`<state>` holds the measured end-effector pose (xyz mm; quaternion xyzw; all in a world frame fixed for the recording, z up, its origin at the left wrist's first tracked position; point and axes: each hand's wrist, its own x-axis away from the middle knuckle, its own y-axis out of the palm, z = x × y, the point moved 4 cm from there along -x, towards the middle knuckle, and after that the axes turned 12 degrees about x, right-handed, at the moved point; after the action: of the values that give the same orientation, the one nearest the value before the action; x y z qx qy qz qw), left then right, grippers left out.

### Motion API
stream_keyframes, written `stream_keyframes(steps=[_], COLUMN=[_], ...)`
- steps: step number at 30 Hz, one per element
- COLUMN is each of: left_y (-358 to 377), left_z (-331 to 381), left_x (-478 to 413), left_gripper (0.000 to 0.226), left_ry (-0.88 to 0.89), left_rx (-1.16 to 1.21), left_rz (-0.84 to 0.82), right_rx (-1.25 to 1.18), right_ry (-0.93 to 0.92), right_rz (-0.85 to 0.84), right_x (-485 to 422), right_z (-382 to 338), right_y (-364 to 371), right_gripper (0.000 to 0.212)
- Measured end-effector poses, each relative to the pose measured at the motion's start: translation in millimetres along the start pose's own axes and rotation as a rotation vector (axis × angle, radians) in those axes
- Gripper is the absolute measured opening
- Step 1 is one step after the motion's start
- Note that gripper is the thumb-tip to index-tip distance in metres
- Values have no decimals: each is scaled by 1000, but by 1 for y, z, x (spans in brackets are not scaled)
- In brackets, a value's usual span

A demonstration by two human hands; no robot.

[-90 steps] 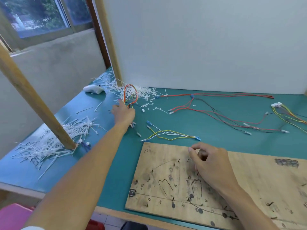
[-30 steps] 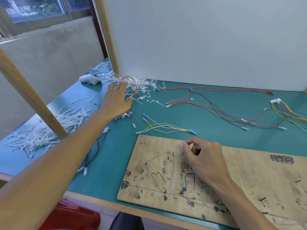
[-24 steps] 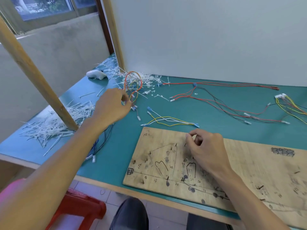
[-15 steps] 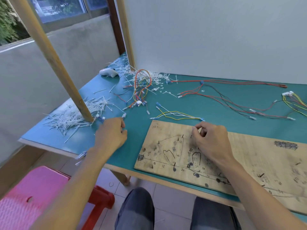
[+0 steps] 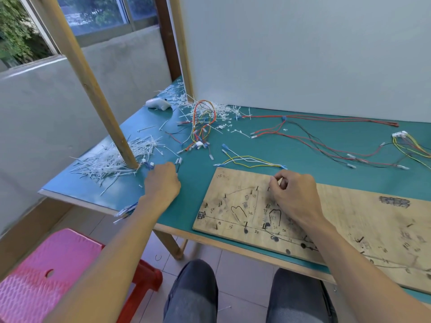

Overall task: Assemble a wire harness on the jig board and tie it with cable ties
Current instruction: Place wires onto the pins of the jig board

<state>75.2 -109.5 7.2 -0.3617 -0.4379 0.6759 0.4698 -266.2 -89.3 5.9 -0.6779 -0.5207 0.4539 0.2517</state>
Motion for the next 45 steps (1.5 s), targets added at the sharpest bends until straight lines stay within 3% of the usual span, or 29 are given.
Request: stream_keyframes(steps=[3,5,8,15,19,22,26,33,40,45], left_y=[-1,-3,-14,-46,-34,-5,35,44,44,42], left_z=[7,9,15,36,62,88,119,136,129,126], left_x=[2,3,10,32,57,85,114,126,141,141], left_gripper=[6,15,5,21,18,17,20,22,17,9], left_ry=[26,42,112,253,324,372,431,470,419,365], left_rx=[-73,-62,28,297,548,671,624,593,667,816], left_rz=[-64,-37,89,192,56,-80,-212,-182,-336,-457], right_rx=[10,5,14,9,-17,-60,-131,-65,-315,-501], right_ry=[9,10,-4,-6,-10,-23,-67,-115,-32,45], right_rz=[-7,-1,6,10,10,12,-26,-70,-170,-198], right_x=[-1,-1,-1,0,-1,0,4,3,4,5], right_z=[1,2,2,2,1,0,-3,-4,5,9], right_y=[1,2,2,2,2,1,-1,3,4,4], right_gripper=[18,19,19,20,19,33,53,35,32,9])
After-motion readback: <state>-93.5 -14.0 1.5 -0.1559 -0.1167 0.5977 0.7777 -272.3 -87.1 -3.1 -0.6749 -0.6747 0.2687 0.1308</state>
